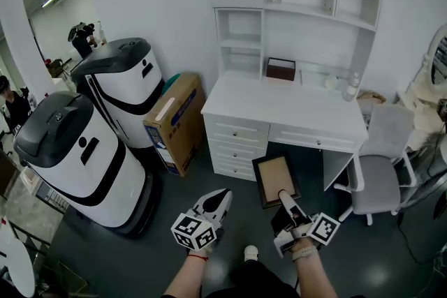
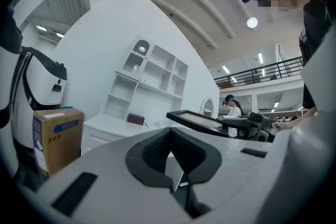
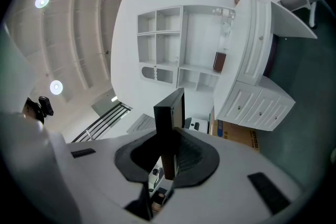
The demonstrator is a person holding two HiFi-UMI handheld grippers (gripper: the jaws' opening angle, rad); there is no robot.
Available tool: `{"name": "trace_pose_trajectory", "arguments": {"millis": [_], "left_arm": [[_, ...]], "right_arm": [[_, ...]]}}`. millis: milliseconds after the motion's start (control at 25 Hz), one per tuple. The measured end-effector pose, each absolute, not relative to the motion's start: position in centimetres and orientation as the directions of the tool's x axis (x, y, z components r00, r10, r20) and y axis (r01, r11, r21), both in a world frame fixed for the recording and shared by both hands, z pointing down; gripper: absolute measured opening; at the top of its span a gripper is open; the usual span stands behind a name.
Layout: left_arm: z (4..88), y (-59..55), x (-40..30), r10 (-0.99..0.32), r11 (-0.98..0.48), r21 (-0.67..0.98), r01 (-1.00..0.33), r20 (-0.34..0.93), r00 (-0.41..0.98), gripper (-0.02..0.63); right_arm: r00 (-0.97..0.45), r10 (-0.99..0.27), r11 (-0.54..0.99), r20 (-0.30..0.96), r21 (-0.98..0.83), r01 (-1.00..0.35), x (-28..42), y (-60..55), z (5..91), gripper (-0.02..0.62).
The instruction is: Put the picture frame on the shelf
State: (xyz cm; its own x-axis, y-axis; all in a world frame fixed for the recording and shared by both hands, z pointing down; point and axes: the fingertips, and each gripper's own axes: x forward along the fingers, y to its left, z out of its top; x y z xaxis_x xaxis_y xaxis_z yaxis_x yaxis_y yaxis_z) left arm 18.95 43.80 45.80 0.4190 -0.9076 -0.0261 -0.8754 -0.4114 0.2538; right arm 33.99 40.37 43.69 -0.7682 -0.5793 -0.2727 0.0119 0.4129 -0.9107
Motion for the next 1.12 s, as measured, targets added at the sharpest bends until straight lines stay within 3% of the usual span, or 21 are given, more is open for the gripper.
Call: {"name": "trace_pose_trajectory", "arguments": {"millis": [640, 1120], "left_arm": [[45.4, 26.5, 13.9, -0.927, -0.369, 0.249, -0.895, -0.035, 0.373, 0.005], [47.0, 20.6, 11.3, -0.935, -0.347, 0.269, -0.898, -0.023, 0.355, 0.005]], "right_arm": [[-0.812, -0.505, 0.421, -0.292, -0.905, 0.063, 27.6, 23.2, 43.6, 0.057], [-0.823, -0.503, 0.374, -0.262, -0.925, 0.066, 24.5, 17.0, 45.8, 0.057]]}}
